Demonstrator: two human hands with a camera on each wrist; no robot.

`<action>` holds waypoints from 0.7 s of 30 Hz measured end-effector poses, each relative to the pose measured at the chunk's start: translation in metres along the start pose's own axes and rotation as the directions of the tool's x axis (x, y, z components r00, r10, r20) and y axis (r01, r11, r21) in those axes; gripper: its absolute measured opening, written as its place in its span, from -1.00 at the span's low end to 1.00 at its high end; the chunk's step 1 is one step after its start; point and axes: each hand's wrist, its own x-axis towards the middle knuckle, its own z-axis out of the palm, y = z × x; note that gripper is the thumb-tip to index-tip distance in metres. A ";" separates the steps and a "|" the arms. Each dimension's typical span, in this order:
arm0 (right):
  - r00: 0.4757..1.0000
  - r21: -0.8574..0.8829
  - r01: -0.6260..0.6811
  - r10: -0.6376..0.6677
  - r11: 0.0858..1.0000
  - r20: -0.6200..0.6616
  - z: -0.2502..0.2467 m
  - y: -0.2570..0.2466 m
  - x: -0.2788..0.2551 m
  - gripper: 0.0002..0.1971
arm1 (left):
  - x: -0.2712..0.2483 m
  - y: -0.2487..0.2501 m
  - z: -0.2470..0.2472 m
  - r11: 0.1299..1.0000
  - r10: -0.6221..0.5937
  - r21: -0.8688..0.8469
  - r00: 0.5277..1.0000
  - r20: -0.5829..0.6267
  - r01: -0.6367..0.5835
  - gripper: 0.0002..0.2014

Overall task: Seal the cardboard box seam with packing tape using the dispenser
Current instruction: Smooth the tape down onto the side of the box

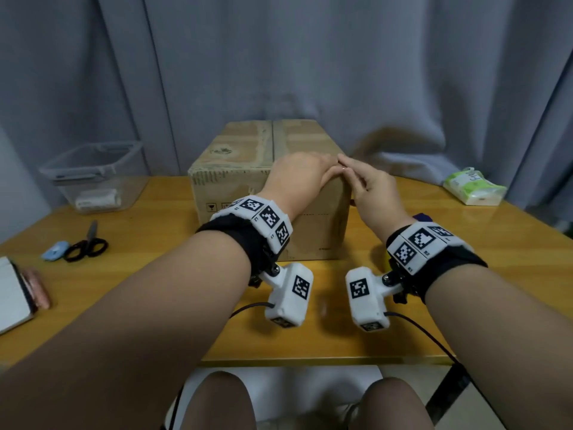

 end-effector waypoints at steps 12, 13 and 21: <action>0.981 -0.559 0.191 -0.167 0.807 0.094 0.027 -0.018 0.002 -0.62 | -0.081 -0.105 -0.025 0.982 -0.171 0.070 0.985 -0.036 0.173 -0.59; 0.984 -0.554 0.180 -0.155 0.813 0.092 0.027 -0.019 0.001 -0.62 | -0.091 -0.117 -0.029 0.977 -0.207 0.053 0.978 -0.030 0.209 -0.59; 0.988 -0.428 -0.052 0.109 0.902 0.110 0.015 -0.024 0.004 -0.61 | -0.113 -0.104 -0.042 0.916 -0.361 -0.231 0.925 -0.116 0.328 -0.65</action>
